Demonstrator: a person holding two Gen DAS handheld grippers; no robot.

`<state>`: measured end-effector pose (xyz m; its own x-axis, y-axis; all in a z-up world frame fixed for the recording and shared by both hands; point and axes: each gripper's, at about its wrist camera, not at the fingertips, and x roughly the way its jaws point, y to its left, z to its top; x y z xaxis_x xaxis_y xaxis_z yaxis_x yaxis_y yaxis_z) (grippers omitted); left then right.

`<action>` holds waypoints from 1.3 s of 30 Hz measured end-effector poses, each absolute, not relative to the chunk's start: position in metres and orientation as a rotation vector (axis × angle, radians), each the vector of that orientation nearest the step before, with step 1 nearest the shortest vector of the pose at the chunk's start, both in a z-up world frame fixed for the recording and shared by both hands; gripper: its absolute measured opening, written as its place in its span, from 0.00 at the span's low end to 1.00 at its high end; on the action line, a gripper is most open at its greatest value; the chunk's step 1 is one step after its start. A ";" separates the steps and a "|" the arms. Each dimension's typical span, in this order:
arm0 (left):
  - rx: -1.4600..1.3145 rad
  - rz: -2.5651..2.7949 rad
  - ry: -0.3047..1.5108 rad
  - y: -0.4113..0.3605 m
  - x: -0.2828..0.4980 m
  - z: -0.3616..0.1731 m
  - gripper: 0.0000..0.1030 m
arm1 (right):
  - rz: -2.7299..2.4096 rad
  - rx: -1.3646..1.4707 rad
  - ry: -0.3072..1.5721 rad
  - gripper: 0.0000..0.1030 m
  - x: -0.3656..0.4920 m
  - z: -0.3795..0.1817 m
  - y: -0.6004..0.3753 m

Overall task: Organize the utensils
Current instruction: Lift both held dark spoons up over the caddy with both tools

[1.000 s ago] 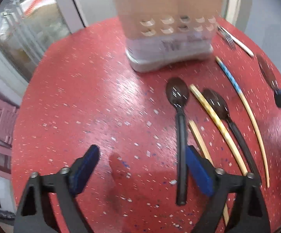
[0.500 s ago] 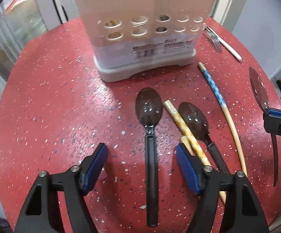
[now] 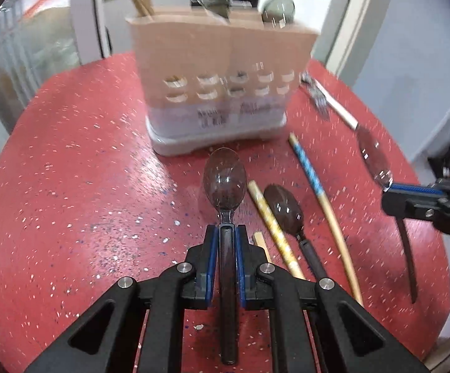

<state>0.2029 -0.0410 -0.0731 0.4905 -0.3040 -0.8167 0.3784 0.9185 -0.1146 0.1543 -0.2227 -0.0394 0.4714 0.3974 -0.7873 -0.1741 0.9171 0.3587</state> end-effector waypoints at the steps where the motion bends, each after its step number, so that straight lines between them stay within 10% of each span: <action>1: 0.070 -0.407 0.955 -0.039 0.199 -0.069 0.34 | 0.353 0.244 1.020 0.12 0.154 -0.038 -0.223; 39: -0.162 -0.264 0.419 -0.025 0.271 0.110 0.34 | 0.367 0.293 0.691 0.12 0.279 0.088 -0.215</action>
